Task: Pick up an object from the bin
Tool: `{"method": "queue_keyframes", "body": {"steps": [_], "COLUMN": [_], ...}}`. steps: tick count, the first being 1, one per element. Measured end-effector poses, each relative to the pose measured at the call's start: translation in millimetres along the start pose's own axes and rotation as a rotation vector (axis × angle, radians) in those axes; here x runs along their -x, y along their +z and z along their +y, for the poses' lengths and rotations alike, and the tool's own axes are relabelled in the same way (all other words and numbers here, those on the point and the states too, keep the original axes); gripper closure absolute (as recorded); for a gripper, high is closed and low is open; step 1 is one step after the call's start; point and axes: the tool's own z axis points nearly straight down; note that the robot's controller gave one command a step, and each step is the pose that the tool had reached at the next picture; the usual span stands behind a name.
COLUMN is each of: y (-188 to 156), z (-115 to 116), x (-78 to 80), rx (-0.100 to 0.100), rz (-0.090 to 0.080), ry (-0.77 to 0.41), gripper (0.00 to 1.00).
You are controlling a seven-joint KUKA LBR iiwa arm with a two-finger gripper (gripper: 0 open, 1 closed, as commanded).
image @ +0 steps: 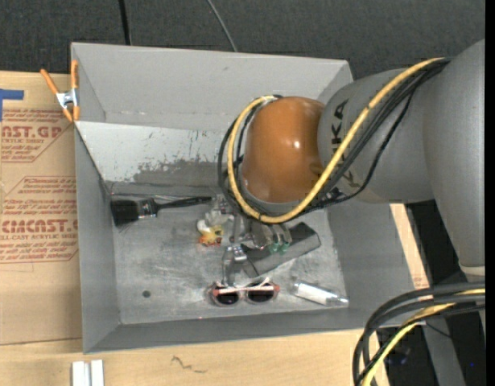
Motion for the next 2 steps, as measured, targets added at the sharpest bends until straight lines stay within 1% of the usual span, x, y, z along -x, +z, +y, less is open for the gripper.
{"method": "queue_keyframes", "body": {"steps": [1,2], "y": [7.4,15.3], "z": [-10.0,-71.9], "x": [-38.5,-43.9], "rx": [0.000,-0.001], "rz": [0.004,0.003], "ry": [0.068,-0.071], "gripper": [0.00,0.00]}}
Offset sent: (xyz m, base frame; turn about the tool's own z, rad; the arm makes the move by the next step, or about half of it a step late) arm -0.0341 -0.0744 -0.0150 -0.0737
